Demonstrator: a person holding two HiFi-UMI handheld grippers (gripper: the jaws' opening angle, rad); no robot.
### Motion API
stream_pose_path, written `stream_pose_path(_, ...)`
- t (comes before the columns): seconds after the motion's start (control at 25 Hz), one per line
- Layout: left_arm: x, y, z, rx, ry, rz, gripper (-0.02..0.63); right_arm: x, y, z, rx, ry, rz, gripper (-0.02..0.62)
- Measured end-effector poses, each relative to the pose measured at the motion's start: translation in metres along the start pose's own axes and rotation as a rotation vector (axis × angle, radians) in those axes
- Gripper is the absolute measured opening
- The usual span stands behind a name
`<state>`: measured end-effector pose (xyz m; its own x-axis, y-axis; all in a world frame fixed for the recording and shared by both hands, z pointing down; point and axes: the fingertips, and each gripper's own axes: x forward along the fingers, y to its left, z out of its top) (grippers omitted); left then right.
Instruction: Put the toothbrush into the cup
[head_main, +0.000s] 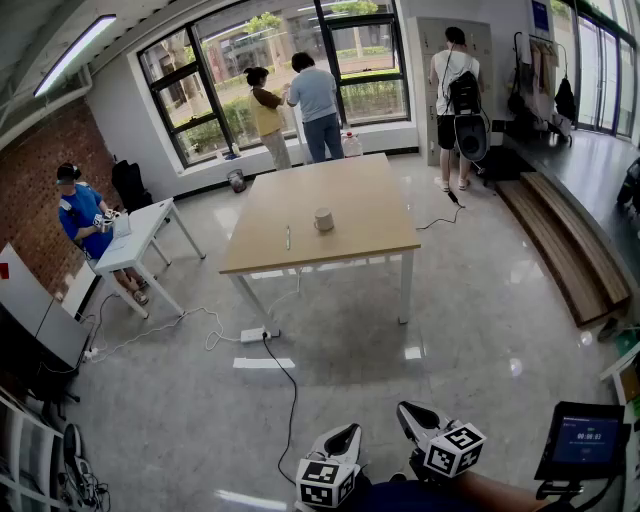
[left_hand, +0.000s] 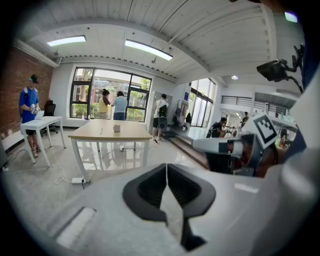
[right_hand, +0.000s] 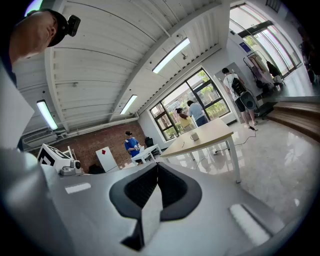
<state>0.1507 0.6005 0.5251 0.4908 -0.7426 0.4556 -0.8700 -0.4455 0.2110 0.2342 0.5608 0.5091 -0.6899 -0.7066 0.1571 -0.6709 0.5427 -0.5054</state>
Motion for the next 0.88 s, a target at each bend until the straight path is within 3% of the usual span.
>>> stream_pose_path(0.32, 0.012, 0.028, 0.009, 0.007, 0.009, -0.008, 0.009, 0.032, -0.003, 0.005, 0.000, 0.002, -0.008, 0.012)
stream_pose_path(0.88, 0.062, 0.138, 0.049, -0.051, -0.007, -0.008, 0.011, 0.152, -0.017, 0.021, -0.042, 0.047, -0.035, 0.012)
